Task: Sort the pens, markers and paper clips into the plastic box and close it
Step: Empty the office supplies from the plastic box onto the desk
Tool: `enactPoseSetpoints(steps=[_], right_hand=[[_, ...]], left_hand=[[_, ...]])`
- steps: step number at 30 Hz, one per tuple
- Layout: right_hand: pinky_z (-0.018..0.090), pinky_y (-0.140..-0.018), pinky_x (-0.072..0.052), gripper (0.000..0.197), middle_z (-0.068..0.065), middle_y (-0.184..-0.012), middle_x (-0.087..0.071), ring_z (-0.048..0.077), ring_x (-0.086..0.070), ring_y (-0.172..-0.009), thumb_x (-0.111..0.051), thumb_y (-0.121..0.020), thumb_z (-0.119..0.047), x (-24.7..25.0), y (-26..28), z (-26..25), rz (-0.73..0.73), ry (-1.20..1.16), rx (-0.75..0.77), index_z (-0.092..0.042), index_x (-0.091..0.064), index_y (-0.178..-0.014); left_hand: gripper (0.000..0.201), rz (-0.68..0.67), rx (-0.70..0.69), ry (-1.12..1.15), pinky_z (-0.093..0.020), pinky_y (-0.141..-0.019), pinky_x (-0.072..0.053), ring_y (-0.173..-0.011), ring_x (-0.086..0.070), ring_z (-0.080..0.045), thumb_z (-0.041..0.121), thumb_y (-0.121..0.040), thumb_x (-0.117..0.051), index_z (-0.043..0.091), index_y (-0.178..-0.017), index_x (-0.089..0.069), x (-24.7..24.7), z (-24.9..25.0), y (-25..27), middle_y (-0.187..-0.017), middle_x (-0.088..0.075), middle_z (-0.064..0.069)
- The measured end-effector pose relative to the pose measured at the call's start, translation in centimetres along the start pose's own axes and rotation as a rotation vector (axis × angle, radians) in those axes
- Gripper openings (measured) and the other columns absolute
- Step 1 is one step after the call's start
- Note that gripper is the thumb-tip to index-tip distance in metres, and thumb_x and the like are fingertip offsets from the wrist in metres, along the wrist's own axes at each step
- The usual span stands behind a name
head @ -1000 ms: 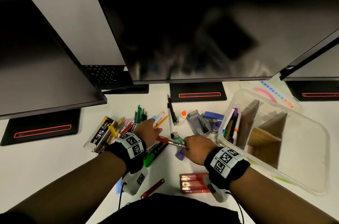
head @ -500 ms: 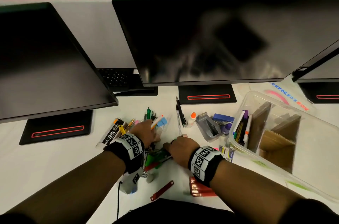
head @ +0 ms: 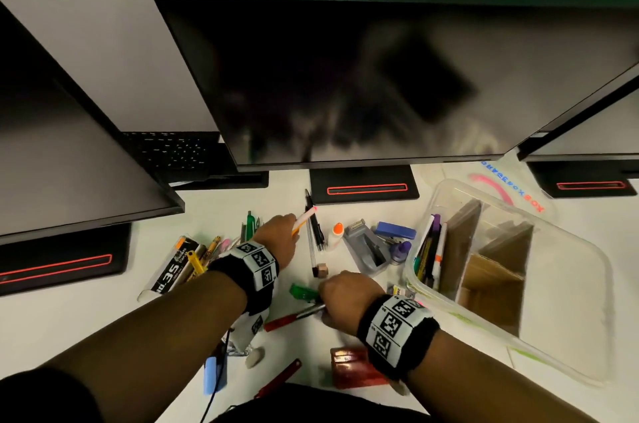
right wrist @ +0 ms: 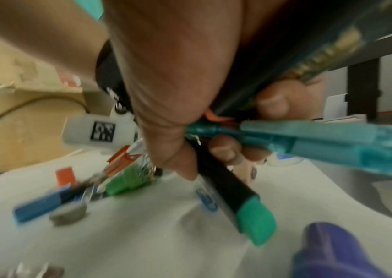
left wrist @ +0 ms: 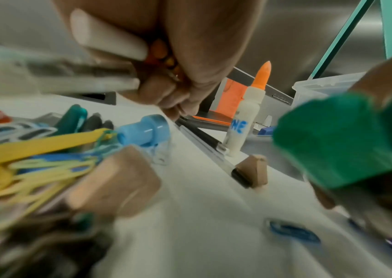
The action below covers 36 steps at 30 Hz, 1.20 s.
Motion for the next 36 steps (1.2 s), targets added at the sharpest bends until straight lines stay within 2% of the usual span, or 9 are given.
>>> enactPoseSetpoints(steps=[6,9,15,19,22,26,29,32,36], right_hand=[[0.027,-0.069,-0.038,0.030,0.012,-0.102,-0.065,0.030,-0.061,-0.095,-0.055,-0.082,-0.035,2.8,2.9,1.8,0.107,-0.267,-0.152,-0.010,-0.059,-0.097],[0.027,-0.065,-0.039,0.021,0.011,-0.084,-0.060,0.029,-0.062,-0.087,-0.056,-0.081,-0.033,3.8,4.5,2.7,0.136,-0.343,-0.166,-0.013,-0.055,-0.085],[0.026,-0.061,-0.034,0.026,0.003,-0.069,-0.051,0.020,-0.049,-0.068,-0.057,-0.085,-0.035,5.3,7.8,4.7,0.243,-0.445,-0.199,-0.012,-0.051,-0.075],[0.027,-0.052,-0.039,0.027,-0.003,-0.053,-0.051,0.010,-0.047,-0.048,-0.063,-0.084,-0.034,5.7,8.7,6.4,0.341,-0.773,-0.252,-0.009,-0.061,-0.075],[0.017,-0.039,-0.029,0.030,-0.006,-0.038,-0.040,0.004,-0.035,-0.033,-0.066,-0.084,-0.024,6.0,9.0,7.2,0.443,-1.052,-0.328,-0.013,-0.052,-0.060],[0.017,-0.038,-0.034,0.028,-0.003,-0.045,-0.047,0.005,-0.041,-0.033,-0.064,-0.085,-0.023,6.7,8.9,7.9,0.560,-1.282,-0.402,-0.014,-0.051,-0.062],[0.017,-0.034,-0.035,0.022,-0.004,-0.039,-0.052,0.004,-0.044,-0.028,-0.060,-0.088,-0.020,7.4,8.7,7.9,0.701,-1.587,-0.392,-0.009,-0.053,-0.069],[0.017,-0.031,-0.032,0.025,0.002,-0.044,-0.051,0.010,-0.039,-0.026,-0.058,-0.089,-0.022,7.7,8.5,8.3,0.871,-1.856,-0.446,-0.009,-0.050,-0.068],[0.018,-0.031,-0.033,0.021,0.008,-0.062,-0.052,0.012,-0.041,-0.031,-0.060,-0.086,-0.025,6.7,8.0,10.2,0.983,-2.064,-0.647,-0.012,-0.051,-0.072]], left_hand=[[0.034,-0.028,0.055,-0.001,-0.035,-0.087,-0.044,-0.108,-0.057,-0.032,0.029,-0.091,-0.055,0.005,-0.115,-0.051,-0.6,1.7,-2.2,-0.118,-0.060,-0.016],[0.039,-0.080,0.089,-0.040,-0.035,-0.088,-0.046,-0.110,-0.057,-0.031,0.032,-0.089,-0.059,0.005,-0.116,-0.051,-1.3,2.1,-2.8,-0.120,-0.060,-0.015],[0.032,-0.090,0.103,-0.099,-0.030,-0.084,-0.045,-0.110,-0.058,-0.029,0.019,-0.089,-0.057,0.003,-0.116,-0.050,-1.8,2.3,-2.7,-0.120,-0.060,-0.015],[0.030,-0.072,0.155,-0.091,-0.031,-0.082,-0.048,-0.105,-0.062,-0.030,0.018,-0.087,-0.059,0.002,-0.112,-0.054,-1.9,1.7,-2.0,-0.115,-0.063,-0.015],[0.028,-0.099,0.198,-0.111,-0.029,-0.078,-0.047,-0.103,-0.063,-0.030,0.016,-0.086,-0.057,0.001,-0.110,-0.059,-1.6,1.9,-1.4,-0.113,-0.065,-0.015],[0.031,-0.138,0.255,-0.055,-0.029,-0.077,-0.047,-0.103,-0.062,-0.030,0.022,-0.086,-0.052,0.003,-0.110,-0.060,-0.6,1.9,-0.6,-0.114,-0.064,-0.014],[0.032,-0.099,0.258,-0.004,-0.027,-0.074,-0.041,-0.098,-0.058,-0.029,0.023,-0.088,-0.047,0.006,-0.114,-0.055,0.4,1.4,0.2,-0.117,-0.060,-0.014],[0.024,-0.020,0.227,0.043,-0.029,-0.071,-0.039,-0.082,-0.051,-0.025,0.023,-0.090,-0.043,0.009,-0.108,-0.051,1.3,1.1,1.1,-0.100,-0.059,-0.010],[0.013,0.057,0.130,0.184,-0.030,-0.068,-0.043,-0.079,-0.058,-0.030,0.025,-0.094,-0.040,0.014,-0.093,-0.047,2.2,2.2,2.8,-0.086,-0.058,-0.009]])
Point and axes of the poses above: each hand's wrist, its own y-axis away from the middle knuckle, its own x-axis out of the back of the hand, z = x × y, the point moved 2 cm from there along -y, towards the middle knuckle
